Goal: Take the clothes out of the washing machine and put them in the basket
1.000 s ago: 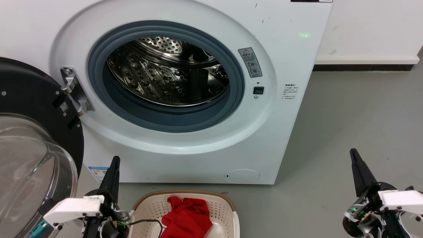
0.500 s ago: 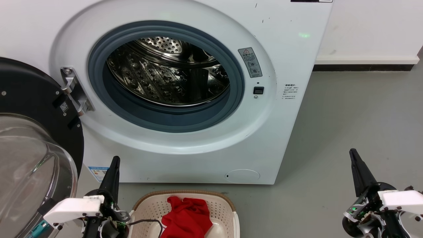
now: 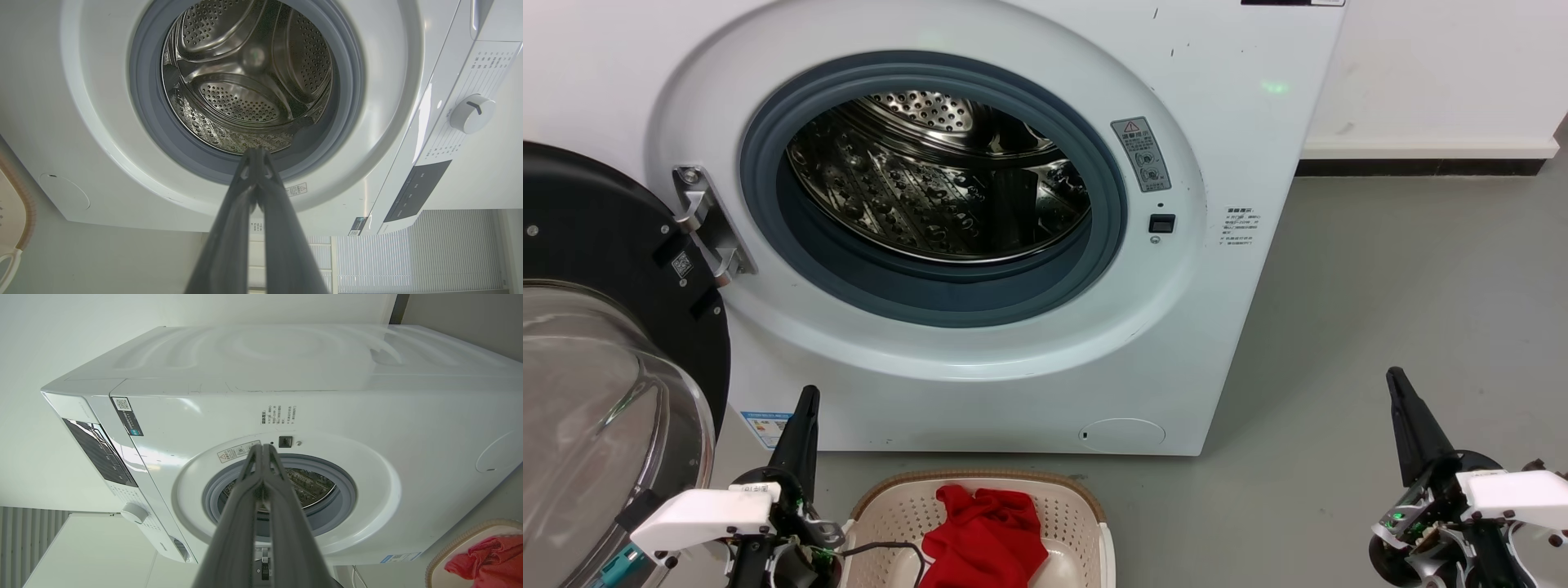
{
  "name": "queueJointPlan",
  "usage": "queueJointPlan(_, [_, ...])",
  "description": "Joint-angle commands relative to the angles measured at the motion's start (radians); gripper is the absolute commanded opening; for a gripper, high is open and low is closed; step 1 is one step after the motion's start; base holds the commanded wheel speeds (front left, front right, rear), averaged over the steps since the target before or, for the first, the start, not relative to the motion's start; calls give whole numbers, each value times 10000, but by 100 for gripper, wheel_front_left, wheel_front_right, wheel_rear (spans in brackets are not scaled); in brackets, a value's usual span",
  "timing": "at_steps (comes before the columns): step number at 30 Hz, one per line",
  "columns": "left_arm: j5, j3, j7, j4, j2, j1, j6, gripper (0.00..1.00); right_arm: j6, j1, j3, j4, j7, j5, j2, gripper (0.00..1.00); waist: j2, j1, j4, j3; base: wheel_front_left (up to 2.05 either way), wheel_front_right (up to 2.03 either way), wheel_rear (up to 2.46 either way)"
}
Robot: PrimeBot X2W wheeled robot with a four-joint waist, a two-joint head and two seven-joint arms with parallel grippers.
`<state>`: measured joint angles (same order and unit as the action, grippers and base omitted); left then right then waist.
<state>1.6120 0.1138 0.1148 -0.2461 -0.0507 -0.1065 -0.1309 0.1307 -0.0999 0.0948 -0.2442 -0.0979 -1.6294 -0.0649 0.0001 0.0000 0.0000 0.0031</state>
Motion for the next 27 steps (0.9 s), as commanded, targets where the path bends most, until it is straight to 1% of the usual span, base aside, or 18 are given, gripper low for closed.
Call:
queueJointPlan(1, [19, 31, 21, -3, 11, -59, -24, 0, 0, -138, 23, -19, -38, 27, 16, 0, -1, 0, 0, 0, 0, 0, 0])
queueJointPlan(27, [20, 29, 20, -2, 11, -58, -26, 0, 0, -133, 80, -21, -76, 91, 60, 0, -1, 0, 0, 0, 0, 0, 0])
